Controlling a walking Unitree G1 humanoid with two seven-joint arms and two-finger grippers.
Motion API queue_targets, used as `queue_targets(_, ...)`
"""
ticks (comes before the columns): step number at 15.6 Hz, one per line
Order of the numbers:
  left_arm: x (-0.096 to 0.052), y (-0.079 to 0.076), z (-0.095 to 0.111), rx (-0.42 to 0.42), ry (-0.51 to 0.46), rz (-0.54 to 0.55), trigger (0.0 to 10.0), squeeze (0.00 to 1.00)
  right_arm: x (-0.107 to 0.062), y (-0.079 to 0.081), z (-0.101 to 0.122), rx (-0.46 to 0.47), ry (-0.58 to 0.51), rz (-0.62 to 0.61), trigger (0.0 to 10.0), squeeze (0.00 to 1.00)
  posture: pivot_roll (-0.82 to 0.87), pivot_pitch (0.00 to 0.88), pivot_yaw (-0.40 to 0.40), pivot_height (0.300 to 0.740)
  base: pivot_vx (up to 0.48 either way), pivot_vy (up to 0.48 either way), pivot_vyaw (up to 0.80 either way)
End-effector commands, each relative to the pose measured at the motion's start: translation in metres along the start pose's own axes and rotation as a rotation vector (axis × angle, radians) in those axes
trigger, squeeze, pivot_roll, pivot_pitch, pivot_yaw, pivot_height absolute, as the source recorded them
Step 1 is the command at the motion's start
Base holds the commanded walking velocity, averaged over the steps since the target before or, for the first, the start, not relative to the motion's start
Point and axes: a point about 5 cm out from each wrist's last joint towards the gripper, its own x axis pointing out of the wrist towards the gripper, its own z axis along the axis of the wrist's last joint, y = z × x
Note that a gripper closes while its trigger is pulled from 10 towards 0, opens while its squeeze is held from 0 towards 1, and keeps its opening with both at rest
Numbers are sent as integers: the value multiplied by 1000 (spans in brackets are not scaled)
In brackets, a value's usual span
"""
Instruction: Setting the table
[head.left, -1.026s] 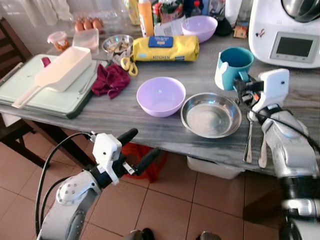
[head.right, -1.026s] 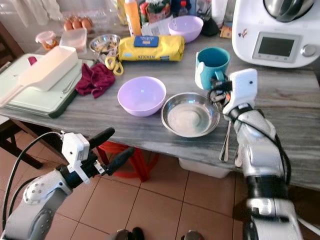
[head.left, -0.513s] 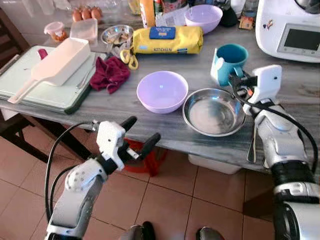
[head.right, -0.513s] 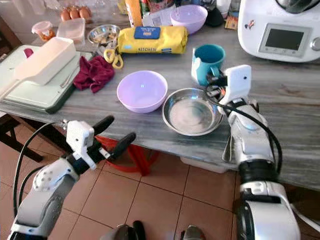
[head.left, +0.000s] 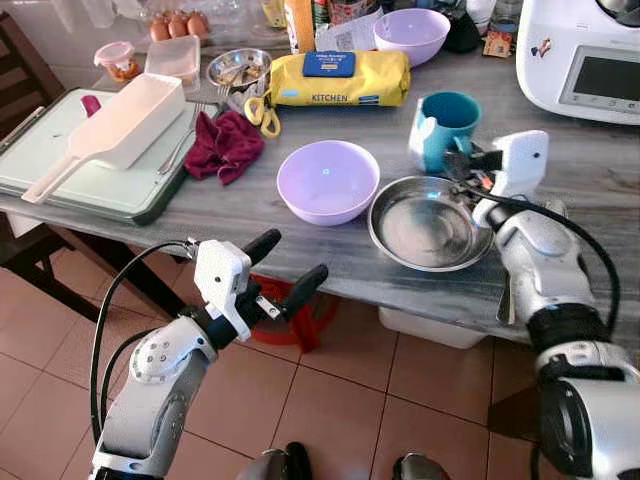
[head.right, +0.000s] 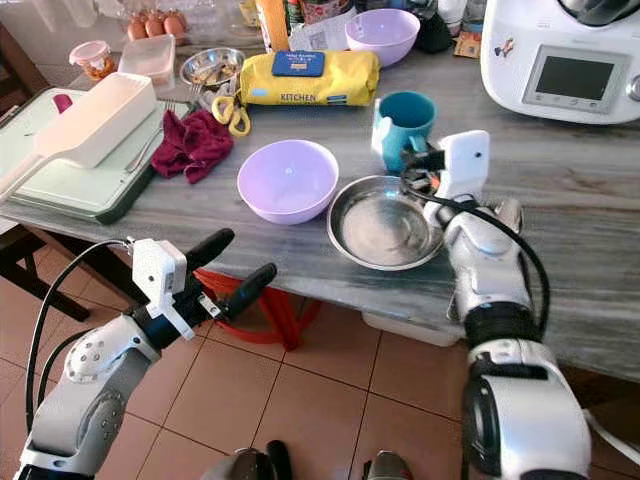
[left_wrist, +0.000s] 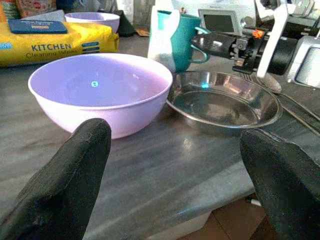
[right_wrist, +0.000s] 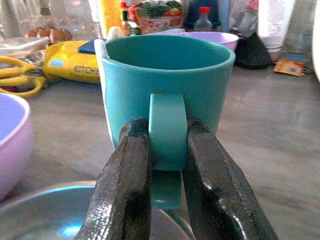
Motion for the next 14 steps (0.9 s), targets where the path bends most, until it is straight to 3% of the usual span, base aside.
queue_targets(1,-2,-2,1,4,7,-11,10000,0,4,4,4,3,-23,23,10000,0,-71,210,117,740,0,0,0)
queue_targets(2,-2,-2,1,4,6,-10,10000,0,5,4,4,10,-24,26,10000,0,-70,209,117,740,0,0,0)
queue_targets(4,-2,-1,1,5,7,-8,10000,0,5,4,3,16,-23,24,10000,1000,-71,206,118,740,0,0,0)
queue_targets(14,0,-1,-2,4,14,1,10000,0,5,0,4,2,-31,21,10000,1000,-79,192,111,740,0,0,0)
